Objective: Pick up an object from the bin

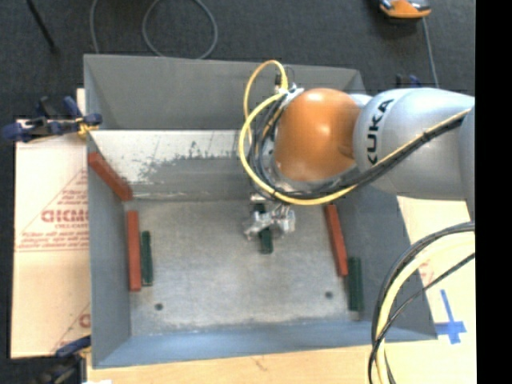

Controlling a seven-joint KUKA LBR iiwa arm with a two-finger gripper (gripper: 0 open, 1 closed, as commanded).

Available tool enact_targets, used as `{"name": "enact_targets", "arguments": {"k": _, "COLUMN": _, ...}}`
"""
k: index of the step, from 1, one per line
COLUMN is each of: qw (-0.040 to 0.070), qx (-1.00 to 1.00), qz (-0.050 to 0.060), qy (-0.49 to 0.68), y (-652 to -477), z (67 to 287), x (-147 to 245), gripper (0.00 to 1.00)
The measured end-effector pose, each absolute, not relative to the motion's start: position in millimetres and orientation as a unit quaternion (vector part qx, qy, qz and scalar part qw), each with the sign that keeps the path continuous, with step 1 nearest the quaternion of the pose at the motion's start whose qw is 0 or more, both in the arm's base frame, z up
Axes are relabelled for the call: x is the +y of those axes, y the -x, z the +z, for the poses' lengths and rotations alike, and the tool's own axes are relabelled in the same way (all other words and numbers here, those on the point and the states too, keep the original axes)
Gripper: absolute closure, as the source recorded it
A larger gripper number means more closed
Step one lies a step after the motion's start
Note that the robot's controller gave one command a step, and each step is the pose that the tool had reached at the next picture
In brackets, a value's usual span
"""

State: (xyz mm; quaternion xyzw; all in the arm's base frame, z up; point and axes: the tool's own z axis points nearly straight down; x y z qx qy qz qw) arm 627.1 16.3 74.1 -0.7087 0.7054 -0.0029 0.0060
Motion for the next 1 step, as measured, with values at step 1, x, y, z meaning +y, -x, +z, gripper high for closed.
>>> {"name": "enact_targets", "arguments": {"k": 1, "qw": 0.003, "qx": 0.672, "qz": -0.001, "qy": 0.74, "y": -648.8, "z": 208.8, "x": -21.5, "gripper": 1.0}}
